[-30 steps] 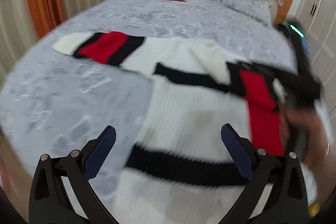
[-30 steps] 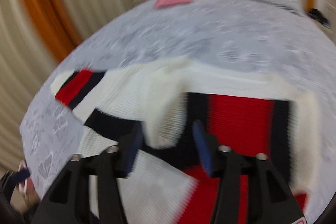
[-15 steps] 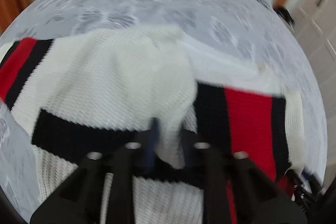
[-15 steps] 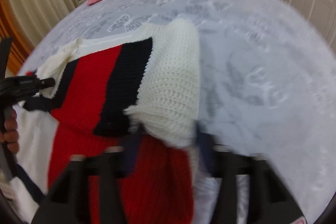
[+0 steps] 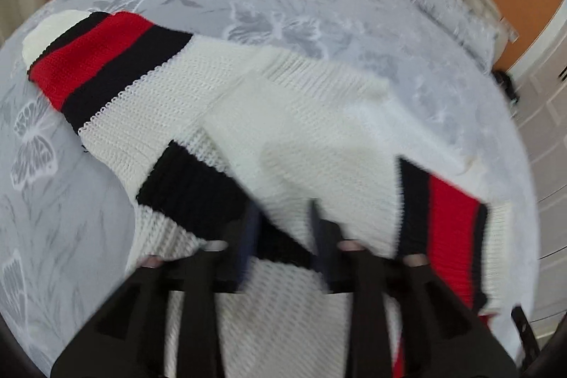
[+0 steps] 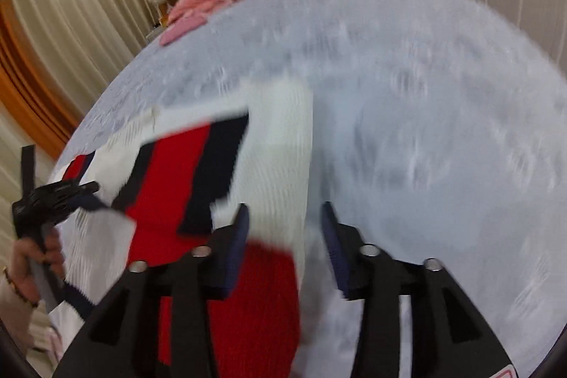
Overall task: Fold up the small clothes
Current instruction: 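Fold the held sleeve across the sweater body with the right tool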
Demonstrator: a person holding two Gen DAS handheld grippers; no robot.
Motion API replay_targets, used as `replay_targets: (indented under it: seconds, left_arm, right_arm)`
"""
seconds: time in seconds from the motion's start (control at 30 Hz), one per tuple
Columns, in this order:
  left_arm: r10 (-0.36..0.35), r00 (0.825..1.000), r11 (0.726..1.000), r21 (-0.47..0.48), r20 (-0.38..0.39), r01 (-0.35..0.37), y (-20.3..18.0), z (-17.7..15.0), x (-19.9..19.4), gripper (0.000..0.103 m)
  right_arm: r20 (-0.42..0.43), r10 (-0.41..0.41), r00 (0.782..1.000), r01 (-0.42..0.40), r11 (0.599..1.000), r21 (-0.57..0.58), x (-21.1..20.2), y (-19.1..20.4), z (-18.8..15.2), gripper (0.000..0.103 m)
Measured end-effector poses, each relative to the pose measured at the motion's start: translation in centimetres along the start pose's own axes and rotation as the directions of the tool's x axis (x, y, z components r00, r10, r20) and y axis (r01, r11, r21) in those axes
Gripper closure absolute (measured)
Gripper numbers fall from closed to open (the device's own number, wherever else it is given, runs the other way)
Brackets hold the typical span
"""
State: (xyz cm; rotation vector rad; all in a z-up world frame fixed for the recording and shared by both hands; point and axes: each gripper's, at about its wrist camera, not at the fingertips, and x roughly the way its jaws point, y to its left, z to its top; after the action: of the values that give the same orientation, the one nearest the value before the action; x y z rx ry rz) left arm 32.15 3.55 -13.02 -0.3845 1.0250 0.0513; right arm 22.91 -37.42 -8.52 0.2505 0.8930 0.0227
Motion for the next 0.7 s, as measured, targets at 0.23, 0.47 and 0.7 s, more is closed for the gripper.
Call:
replay_targets:
  seconds: [0.23, 0.47, 0.7]
  left_arm:
    - [-0.013, 0.994, 0.992, 0.121, -0.109, 0.026, -3.0, -1.8, 1.9, 0.049]
    - [0.050, 0.996, 0.967, 0.252, -0.074, -0.030, -4.4, -2.5, 2.8, 0.049]
    - [0.064, 0.996, 0.955, 0.293, -0.057, -0.045, -4.4, -2.8, 2.5, 0.048]
  right_arm:
    - [-0.145, -0.074, 0.987, 0.079, 0.996, 0.032, 11.2, -0.7, 8.9, 0.057]
    - [-0.210, -0.038, 0.977, 0.065, 0.990, 0.125, 15.1, -3.5, 9.3, 0.084]
    - [-0.138, -0.116, 0.984, 0.124, 0.991, 0.047, 12.4, -1.3, 8.6, 0.052]
